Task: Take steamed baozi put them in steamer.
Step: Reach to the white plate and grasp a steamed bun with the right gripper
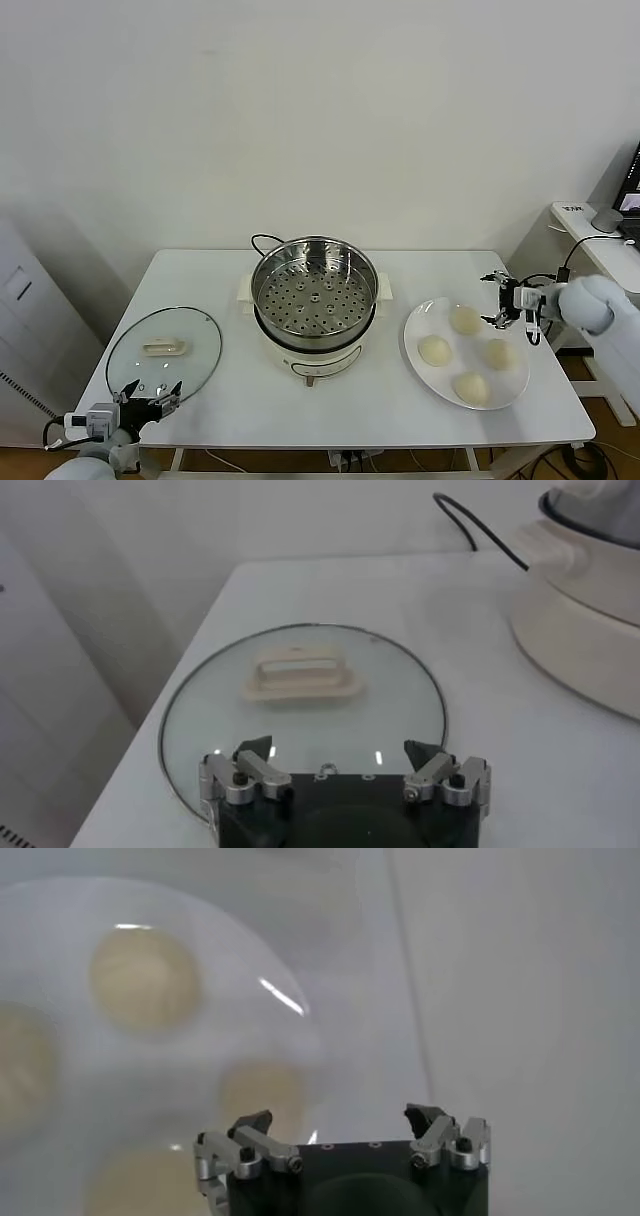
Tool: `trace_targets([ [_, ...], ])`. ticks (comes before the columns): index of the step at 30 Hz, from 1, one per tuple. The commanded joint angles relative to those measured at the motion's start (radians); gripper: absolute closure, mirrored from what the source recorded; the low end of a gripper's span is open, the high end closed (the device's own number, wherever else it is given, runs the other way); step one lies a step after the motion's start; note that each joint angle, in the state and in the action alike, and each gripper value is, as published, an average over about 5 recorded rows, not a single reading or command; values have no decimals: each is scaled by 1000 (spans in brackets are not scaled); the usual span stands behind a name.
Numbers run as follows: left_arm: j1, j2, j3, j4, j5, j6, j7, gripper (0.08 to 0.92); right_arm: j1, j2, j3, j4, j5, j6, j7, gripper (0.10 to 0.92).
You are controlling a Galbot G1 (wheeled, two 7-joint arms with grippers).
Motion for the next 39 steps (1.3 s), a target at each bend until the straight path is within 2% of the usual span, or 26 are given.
trace_targets([
  [1, -1, -1, 0, 1, 2, 1, 0, 177, 288, 23, -304, -167, 24, 38, -161, 203],
  [11, -10, 0, 2, -8, 0, 6, 0, 177, 340, 162, -386, -319, 61, 90, -214, 203],
  [31, -8, 6, 10, -37, -3, 14, 0, 177, 247, 286, -285, -447, -105, 115, -140, 203],
  [34, -7, 6, 11, -37, -3, 14, 0, 177, 243, 290, -271, -454, -116, 112, -139, 223],
  [39, -7, 8, 14, -35, -4, 14, 0, 177, 236, 295, -246, -457, -119, 100, -138, 336],
])
